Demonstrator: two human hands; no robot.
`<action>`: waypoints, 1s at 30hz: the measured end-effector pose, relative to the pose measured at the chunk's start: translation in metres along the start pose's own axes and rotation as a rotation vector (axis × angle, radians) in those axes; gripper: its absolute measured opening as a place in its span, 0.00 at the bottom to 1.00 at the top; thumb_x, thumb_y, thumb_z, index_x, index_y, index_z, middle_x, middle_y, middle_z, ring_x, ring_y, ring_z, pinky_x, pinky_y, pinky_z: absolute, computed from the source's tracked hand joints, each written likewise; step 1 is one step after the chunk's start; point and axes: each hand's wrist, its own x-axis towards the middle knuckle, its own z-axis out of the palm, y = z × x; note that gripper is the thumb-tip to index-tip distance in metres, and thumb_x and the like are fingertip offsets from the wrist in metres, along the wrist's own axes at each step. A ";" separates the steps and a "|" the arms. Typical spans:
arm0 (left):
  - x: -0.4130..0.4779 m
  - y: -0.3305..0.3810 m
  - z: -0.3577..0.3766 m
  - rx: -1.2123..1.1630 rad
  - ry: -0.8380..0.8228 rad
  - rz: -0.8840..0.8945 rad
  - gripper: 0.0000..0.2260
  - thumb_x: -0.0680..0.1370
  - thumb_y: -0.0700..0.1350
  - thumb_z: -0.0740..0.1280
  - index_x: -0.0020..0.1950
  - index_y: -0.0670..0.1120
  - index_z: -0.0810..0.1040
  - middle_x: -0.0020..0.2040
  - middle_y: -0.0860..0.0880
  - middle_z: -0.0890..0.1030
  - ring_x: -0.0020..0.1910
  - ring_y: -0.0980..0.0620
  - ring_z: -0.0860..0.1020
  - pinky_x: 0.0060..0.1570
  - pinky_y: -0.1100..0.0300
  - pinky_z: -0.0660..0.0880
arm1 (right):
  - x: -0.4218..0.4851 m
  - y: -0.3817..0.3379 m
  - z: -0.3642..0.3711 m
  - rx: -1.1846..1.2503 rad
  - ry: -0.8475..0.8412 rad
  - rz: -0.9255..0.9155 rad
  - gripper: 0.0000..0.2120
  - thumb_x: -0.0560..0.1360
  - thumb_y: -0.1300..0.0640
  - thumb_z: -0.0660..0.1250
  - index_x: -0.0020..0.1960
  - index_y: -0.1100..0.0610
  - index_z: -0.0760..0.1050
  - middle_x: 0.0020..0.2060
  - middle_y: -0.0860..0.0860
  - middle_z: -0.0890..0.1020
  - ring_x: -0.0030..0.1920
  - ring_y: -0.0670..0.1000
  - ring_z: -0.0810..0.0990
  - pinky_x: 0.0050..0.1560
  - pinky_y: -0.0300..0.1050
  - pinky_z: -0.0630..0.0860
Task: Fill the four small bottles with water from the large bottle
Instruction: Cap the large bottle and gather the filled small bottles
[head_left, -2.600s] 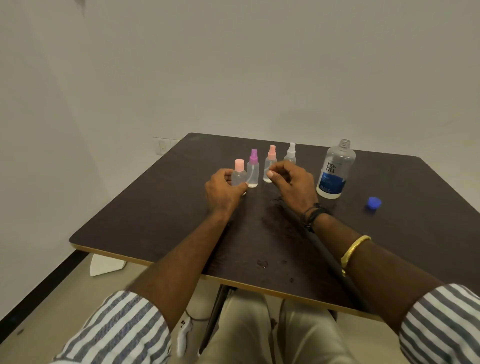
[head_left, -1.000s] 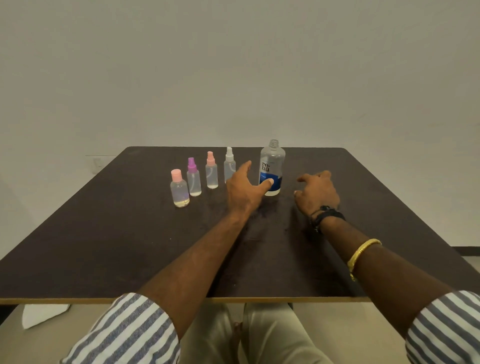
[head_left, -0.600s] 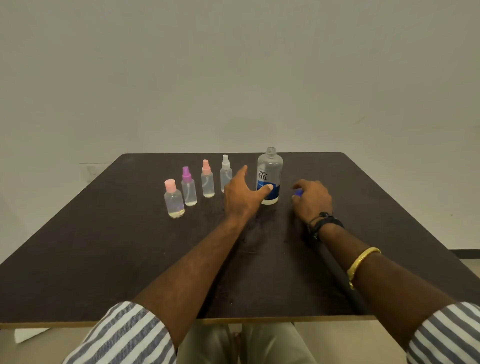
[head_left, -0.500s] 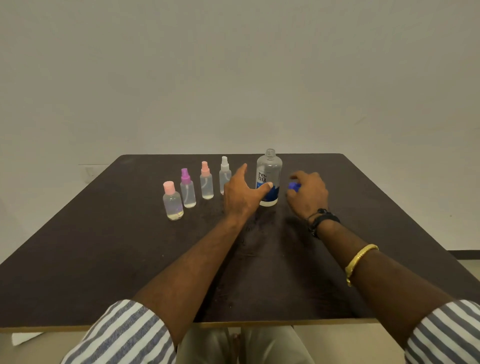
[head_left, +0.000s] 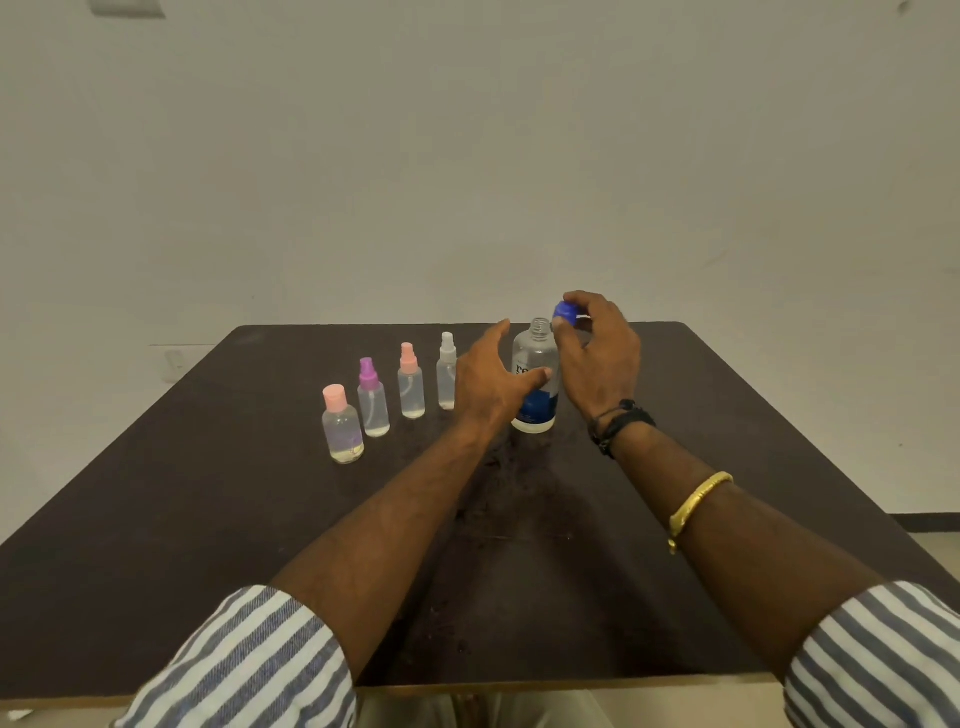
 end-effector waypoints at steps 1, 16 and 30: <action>0.001 0.000 0.001 -0.007 -0.012 0.011 0.40 0.71 0.50 0.80 0.78 0.44 0.67 0.76 0.45 0.72 0.74 0.46 0.71 0.73 0.49 0.71 | 0.000 -0.001 0.001 0.015 -0.011 -0.014 0.12 0.78 0.55 0.67 0.61 0.52 0.78 0.55 0.48 0.82 0.52 0.46 0.81 0.52 0.49 0.82; 0.008 -0.001 0.014 -0.055 0.069 0.161 0.22 0.73 0.47 0.76 0.66 0.44 0.80 0.55 0.49 0.85 0.53 0.54 0.82 0.52 0.62 0.80 | 0.004 0.008 0.015 0.051 -0.145 -0.054 0.11 0.77 0.60 0.67 0.58 0.53 0.82 0.50 0.47 0.84 0.52 0.45 0.81 0.50 0.29 0.74; 0.009 -0.003 0.014 -0.079 0.088 0.139 0.21 0.73 0.46 0.76 0.65 0.45 0.80 0.56 0.49 0.85 0.54 0.52 0.82 0.56 0.54 0.82 | 0.003 0.003 0.023 0.102 -0.061 -0.021 0.07 0.73 0.60 0.70 0.50 0.54 0.79 0.43 0.45 0.82 0.46 0.43 0.80 0.45 0.31 0.74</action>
